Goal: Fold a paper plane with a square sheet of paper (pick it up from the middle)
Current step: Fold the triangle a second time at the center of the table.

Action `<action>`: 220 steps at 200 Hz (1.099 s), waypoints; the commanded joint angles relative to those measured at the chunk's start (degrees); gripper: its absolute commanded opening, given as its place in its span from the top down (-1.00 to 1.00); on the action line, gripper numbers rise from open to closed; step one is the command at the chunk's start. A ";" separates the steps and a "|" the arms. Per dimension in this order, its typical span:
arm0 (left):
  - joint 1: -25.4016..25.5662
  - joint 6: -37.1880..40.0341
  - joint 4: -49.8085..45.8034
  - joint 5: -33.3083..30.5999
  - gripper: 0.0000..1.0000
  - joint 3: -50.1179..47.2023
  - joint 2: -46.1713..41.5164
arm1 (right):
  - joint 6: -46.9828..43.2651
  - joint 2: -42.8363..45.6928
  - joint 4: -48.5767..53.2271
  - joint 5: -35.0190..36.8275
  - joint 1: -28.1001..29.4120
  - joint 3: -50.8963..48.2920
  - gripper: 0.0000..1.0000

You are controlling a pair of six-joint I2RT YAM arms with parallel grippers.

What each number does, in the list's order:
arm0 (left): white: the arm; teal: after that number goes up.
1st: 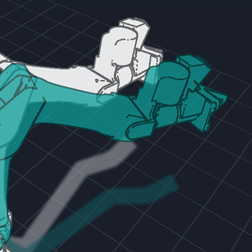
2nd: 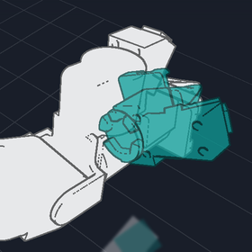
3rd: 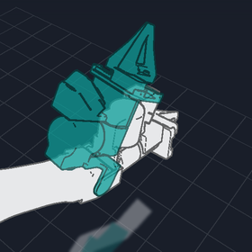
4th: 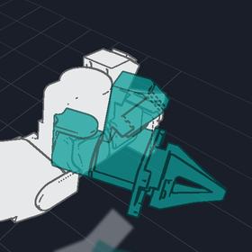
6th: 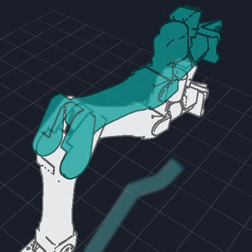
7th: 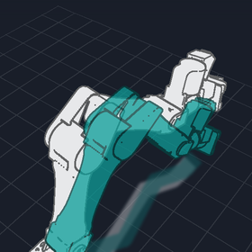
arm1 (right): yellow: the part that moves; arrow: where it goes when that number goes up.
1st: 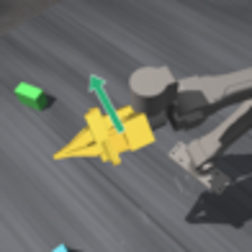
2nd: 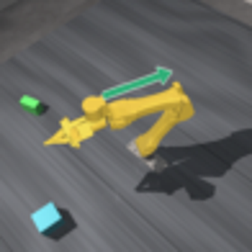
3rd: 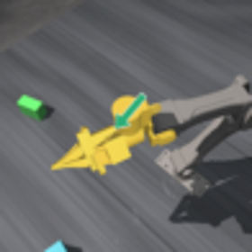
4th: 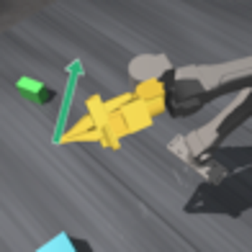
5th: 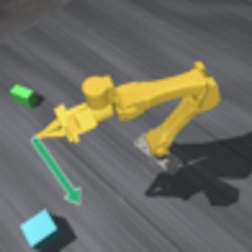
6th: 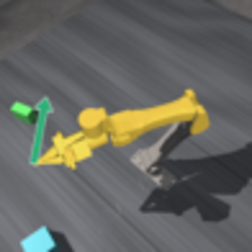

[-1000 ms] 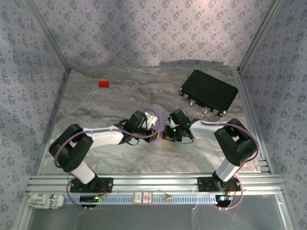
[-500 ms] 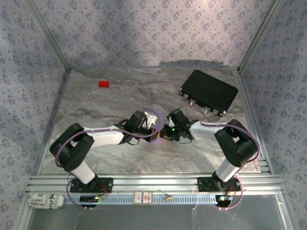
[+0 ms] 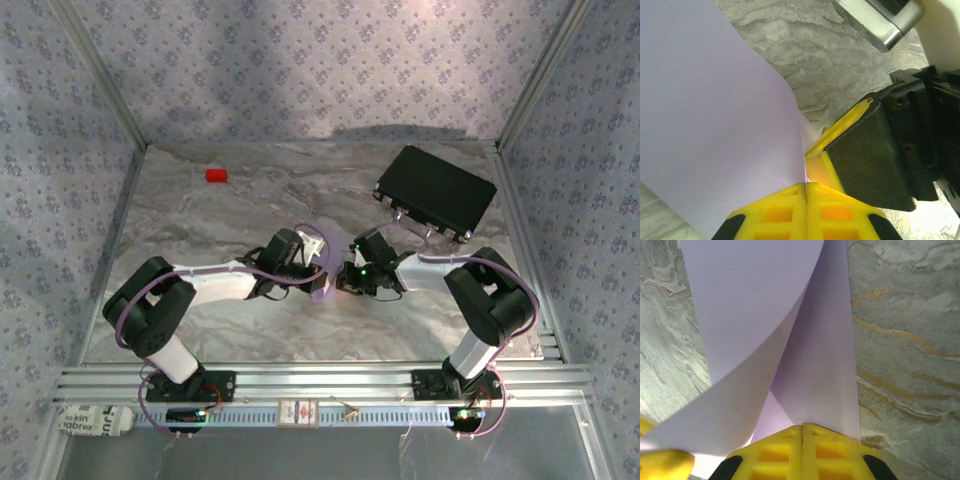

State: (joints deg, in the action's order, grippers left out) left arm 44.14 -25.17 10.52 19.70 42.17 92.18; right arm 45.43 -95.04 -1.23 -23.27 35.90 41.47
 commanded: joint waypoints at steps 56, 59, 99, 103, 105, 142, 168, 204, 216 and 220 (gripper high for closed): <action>-1.27 1.88 -0.92 0.08 0.99 1.73 3.08 | -3.95 -0.51 7.05 1.13 -0.92 1.37 0.89; -1.27 2.06 -1.09 0.02 0.99 1.92 3.16 | -3.90 -0.52 7.04 1.16 -0.93 1.40 0.89; -1.53 4.48 -3.47 -0.71 0.97 3.23 3.84 | -3.86 -0.40 7.17 1.45 -1.00 1.34 0.89; -1.60 4.70 -3.57 -0.85 0.97 3.36 3.88 | -3.81 -0.43 7.21 1.46 -1.01 1.36 0.89; -1.60 4.76 -3.64 -0.93 0.96 3.36 3.88 | -3.85 -0.39 7.21 1.47 -0.96 1.36 0.89; -1.61 6.90 -5.75 -1.96 0.95 4.73 4.79 | -3.90 -0.31 7.80 1.72 -0.92 1.55 0.89; -1.67 8.13 -6.91 -2.89 0.93 5.59 5.46 | -4.11 -0.16 8.12 1.91 -0.92 1.61 0.89; -1.65 9.71 -8.28 -3.31 0.93 6.68 6.73 | -4.26 -0.12 8.29 1.99 -0.92 1.68 0.89; -1.67 9.96 -8.41 -3.28 0.93 6.87 7.03 | -4.24 -0.09 8.20 2.04 -0.92 1.59 0.89; -1.66 10.05 -8.45 -3.23 0.93 6.87 7.22 | -4.29 -0.12 8.26 2.08 -0.92 1.55 0.89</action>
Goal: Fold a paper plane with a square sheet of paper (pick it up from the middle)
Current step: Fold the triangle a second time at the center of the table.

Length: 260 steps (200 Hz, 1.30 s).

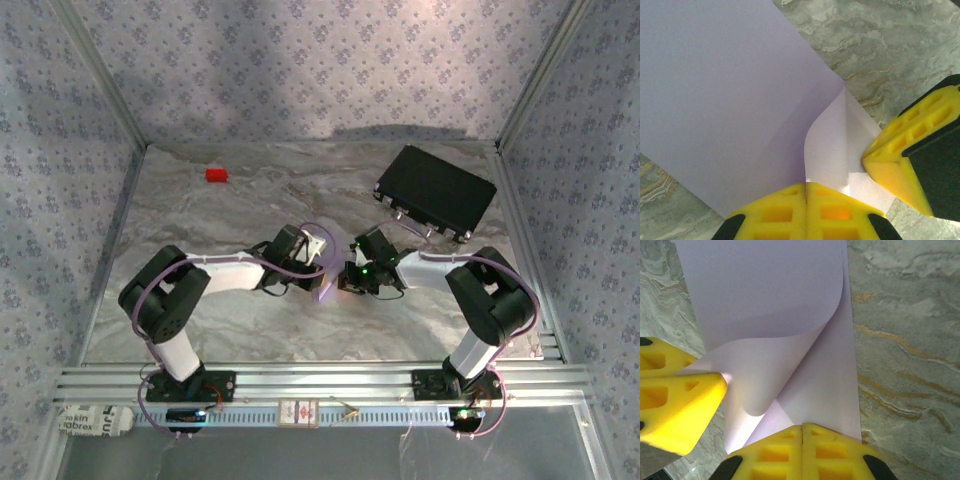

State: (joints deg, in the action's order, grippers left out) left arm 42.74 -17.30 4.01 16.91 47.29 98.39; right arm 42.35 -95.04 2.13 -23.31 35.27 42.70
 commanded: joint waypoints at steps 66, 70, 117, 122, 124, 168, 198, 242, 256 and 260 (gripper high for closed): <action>-0.28 0.65 -1.46 1.28 0.95 0.87 2.69 | -0.12 2.41 4.00 0.96 -0.29 1.16 0.86; -0.21 0.53 -1.38 1.29 0.95 0.79 2.69 | 0.21 2.75 3.56 0.75 -0.14 0.97 0.86; -0.22 -0.45 -0.86 1.65 0.95 0.57 2.42 | 4.92 2.06 -2.15 0.49 1.77 -0.94 0.84; -0.31 -0.58 -0.90 1.72 0.95 0.74 2.42 | 5.18 1.56 -2.52 0.70 2.04 -1.11 0.84; -0.27 -0.57 -0.97 1.72 0.95 0.78 2.42 | 5.37 1.36 -2.65 0.83 2.12 -1.19 0.85; -0.29 -0.55 -1.56 1.35 0.95 1.15 1.35 | 5.25 -0.82 0.79 4.62 2.21 -2.10 0.91; -0.45 -0.22 -1.57 -1.17 0.95 1.20 0.19 | 3.93 -0.14 2.24 4.94 1.56 -2.58 0.92; -0.51 0.33 -1.73 -3.33 0.94 1.75 -0.04 | 3.11 0.43 2.92 5.00 1.25 -2.38 0.92; -0.50 0.44 -1.81 -3.77 0.94 1.75 -0.06 | 3.04 0.32 2.95 4.91 1.15 -2.36 0.92; -0.54 0.51 -1.89 -3.90 0.94 1.74 -0.12 | 3.08 0.31 2.97 4.90 1.16 -2.36 0.92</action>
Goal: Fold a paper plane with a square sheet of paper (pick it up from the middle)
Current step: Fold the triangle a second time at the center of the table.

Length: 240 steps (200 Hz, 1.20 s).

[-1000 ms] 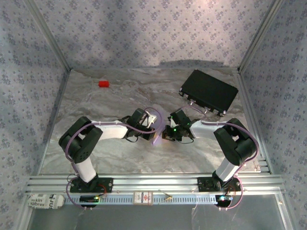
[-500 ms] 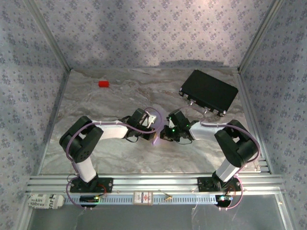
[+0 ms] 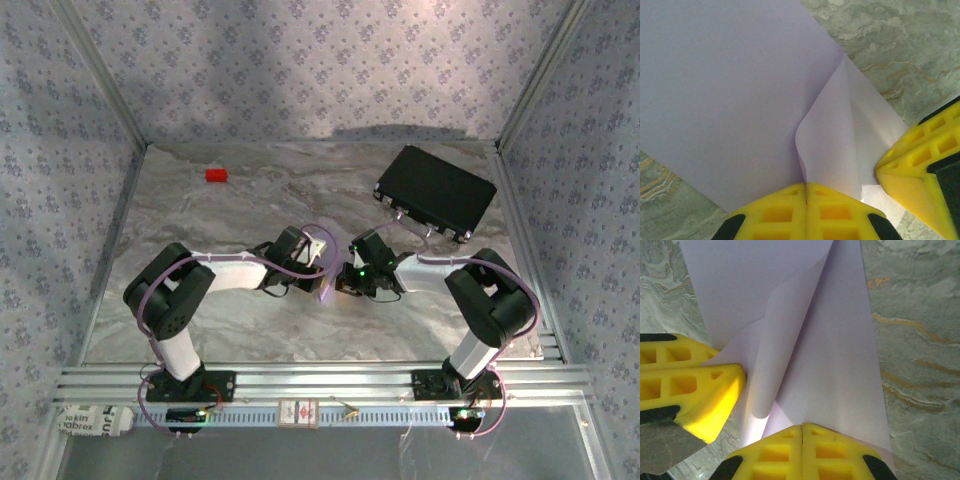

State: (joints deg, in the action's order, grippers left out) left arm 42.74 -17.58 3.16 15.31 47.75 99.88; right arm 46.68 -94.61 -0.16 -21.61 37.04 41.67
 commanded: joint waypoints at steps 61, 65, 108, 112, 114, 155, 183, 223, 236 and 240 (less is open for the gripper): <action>-0.51 1.72 -2.08 -3.36 0.93 1.74 -1.63 | -1.41 -0.31 5.17 2.96 -0.56 -1.43 0.92; -0.53 1.76 -2.10 -3.48 0.92 1.74 -1.73 | -1.38 -0.24 5.09 2.97 -0.60 -1.43 0.92; -0.53 2.10 -2.16 -3.76 0.92 1.40 -3.49 | -1.49 -0.05 5.34 3.15 -0.65 -1.61 0.92; -0.48 2.11 -2.04 -3.75 0.92 1.26 -3.74 | -1.39 -0.05 5.32 3.19 -0.66 -1.61 0.92; -0.47 2.18 -1.98 -3.72 0.92 1.20 -3.79 | -1.41 -0.03 5.30 3.23 -0.65 -1.64 0.92; -0.49 1.95 -0.92 -2.43 0.92 0.04 -4.72 | -1.39 0.15 5.19 3.10 -0.82 -1.63 0.92; -0.54 1.77 -1.29 -2.82 0.91 0.10 -4.08 | -1.32 0.06 5.11 2.98 -0.83 -1.49 0.92; -0.53 1.68 -1.40 -3.09 0.91 0.37 -3.12 | -1.35 0.03 5.09 2.97 -0.86 -1.33 0.92; -0.49 1.64 -1.40 -3.17 0.91 0.49 -2.80 | -1.33 0.04 5.05 2.97 -0.83 -1.33 0.92; -0.47 1.53 -1.40 -3.23 0.91 0.43 -2.74 | -1.32 0.07 5.08 2.97 -0.87 -1.33 0.92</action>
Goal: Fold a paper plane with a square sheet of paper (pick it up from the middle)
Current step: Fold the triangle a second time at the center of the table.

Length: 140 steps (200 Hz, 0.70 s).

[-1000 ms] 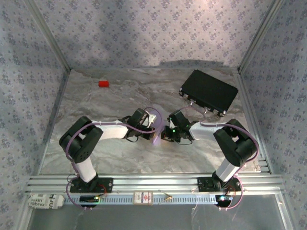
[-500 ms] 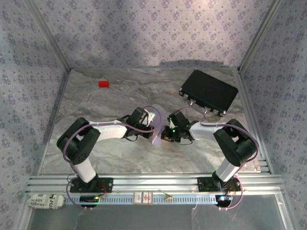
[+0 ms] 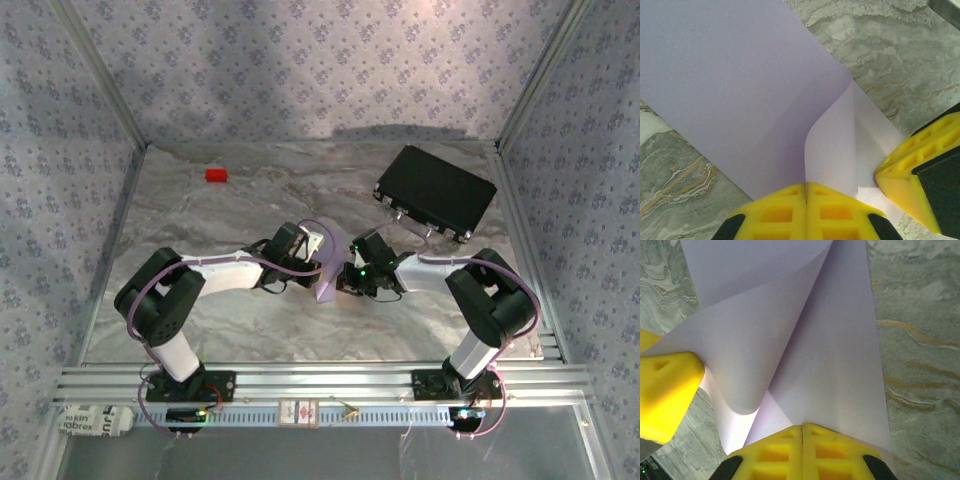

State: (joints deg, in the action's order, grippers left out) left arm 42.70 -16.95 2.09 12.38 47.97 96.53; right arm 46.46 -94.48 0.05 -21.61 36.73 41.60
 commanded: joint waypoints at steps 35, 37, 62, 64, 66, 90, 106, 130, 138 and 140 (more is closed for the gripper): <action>-0.46 0.87 0.02 -0.40 0.91 0.25 1.18 | -1.06 0.16 4.86 2.94 -0.50 -1.29 0.92; -0.45 0.87 0.02 -0.33 0.91 0.23 1.24 | -1.03 0.12 4.82 2.92 -0.45 -1.27 0.92; -0.44 0.78 0.10 -0.36 0.91 0.12 1.71 | -1.11 0.16 4.89 2.94 -0.43 -1.31 0.92; -0.45 0.78 0.11 -0.35 0.91 0.16 1.73 | -1.04 0.17 4.87 2.96 -0.48 -1.27 0.92; -0.43 0.78 0.11 -0.32 0.91 0.12 1.80 | -1.09 0.17 4.80 2.97 -0.44 -1.27 0.92; -0.45 0.69 0.54 -0.39 0.90 0.10 2.25 | -1.10 0.22 4.79 2.86 -0.46 -1.36 0.92; -0.43 0.59 0.90 -0.26 0.90 0.02 2.44 | -1.10 0.21 4.80 2.87 -0.43 -1.27 0.92; -0.50 0.61 1.08 -0.30 0.90 0.02 2.95 | -1.02 0.18 4.77 2.82 -0.43 -1.40 0.92; -0.47 0.56 1.07 -0.30 0.90 0.02 3.15 | -1.06 0.25 4.74 2.88 -0.43 -1.38 0.91; -0.46 0.57 1.08 -0.26 0.90 0.02 3.14 | -1.09 0.26 4.77 2.88 -0.48 -1.36 0.91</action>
State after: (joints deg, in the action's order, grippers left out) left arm 42.57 -16.97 2.81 12.36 47.97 98.74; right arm 46.46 -94.39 0.21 -21.58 36.73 41.60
